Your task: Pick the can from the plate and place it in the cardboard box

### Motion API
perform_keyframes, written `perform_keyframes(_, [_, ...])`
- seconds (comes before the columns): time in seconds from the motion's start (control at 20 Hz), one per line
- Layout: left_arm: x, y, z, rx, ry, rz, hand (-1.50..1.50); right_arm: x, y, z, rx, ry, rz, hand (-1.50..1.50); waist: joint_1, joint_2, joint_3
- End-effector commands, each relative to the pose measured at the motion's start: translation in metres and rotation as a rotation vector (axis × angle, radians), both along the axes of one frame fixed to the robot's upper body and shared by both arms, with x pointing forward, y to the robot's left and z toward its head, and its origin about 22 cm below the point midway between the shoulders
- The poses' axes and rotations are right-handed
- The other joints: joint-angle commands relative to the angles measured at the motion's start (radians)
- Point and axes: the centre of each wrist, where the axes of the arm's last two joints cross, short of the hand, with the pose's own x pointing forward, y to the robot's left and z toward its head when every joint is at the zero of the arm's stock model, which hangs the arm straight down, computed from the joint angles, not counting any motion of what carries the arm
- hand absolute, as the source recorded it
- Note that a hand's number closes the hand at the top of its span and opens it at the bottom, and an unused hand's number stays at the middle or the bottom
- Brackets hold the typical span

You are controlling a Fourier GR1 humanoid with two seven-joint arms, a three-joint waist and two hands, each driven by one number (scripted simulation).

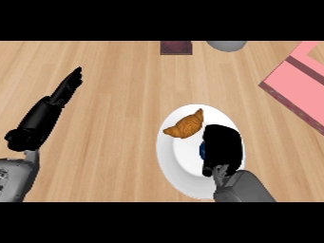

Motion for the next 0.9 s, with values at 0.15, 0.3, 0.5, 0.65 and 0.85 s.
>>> perform_keyframes(0.15, [0.003,0.0,0.015,-0.007,0.002,-0.011,0.0,0.009,-0.003,-0.014,-0.114,-0.105,0.035,1.5,0.002,0.001,0.001])
perform_keyframes(0.3, [0.003,-0.003,-0.007,-0.002,0.01,-0.009,0.0,0.002,0.014,-0.003,-0.114,-0.176,0.044,1.5,-0.001,0.001,0.0])
perform_keyframes(0.5, [-0.004,-0.001,-0.009,-0.007,-0.003,-0.021,0.0,0.034,-0.009,0.01,0.046,-0.228,0.34,1.5,0.02,0.007,0.001])
perform_keyframes(0.65, [0.003,-0.008,0.003,-0.014,-0.017,-0.034,0.0,0.042,-0.022,0.02,0.223,-0.266,0.576,1.5,0.034,0.018,0.005])
perform_keyframes(0.85, [-0.006,-0.005,-0.001,-0.019,-0.002,-0.027,0.0,0.071,-0.051,0.048,0.217,-0.405,0.7,1.5,0.027,0.005,0.002])
